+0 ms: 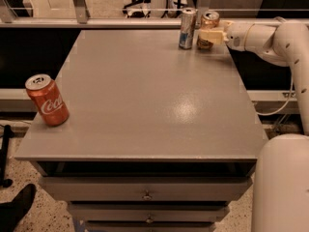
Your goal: Move orange can near redbull can
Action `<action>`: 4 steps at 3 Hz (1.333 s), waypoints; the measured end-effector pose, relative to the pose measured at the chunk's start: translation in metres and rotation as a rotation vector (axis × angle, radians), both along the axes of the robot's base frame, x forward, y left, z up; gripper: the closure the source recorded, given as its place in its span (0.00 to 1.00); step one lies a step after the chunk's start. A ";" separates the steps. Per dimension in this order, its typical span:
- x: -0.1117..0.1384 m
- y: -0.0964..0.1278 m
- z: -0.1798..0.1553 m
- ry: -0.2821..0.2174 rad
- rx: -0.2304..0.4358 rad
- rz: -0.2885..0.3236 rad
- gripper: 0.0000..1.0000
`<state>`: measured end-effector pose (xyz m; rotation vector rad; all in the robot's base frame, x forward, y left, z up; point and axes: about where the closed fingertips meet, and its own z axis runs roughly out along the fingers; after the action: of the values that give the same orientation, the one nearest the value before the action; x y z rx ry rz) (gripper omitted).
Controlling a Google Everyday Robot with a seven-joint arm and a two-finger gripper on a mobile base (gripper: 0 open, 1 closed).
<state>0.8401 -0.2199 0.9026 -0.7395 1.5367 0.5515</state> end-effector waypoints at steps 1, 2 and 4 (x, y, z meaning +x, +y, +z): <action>0.001 0.002 -0.002 0.027 0.008 0.010 0.36; -0.003 0.004 -0.006 0.069 0.016 0.033 0.04; -0.015 -0.007 -0.005 0.096 0.012 0.041 0.00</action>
Offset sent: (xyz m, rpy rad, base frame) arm -0.0019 -0.0066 -0.0022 0.0177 0.0886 0.0359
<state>0.8253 -0.2274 0.8980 -0.7455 1.6079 0.6340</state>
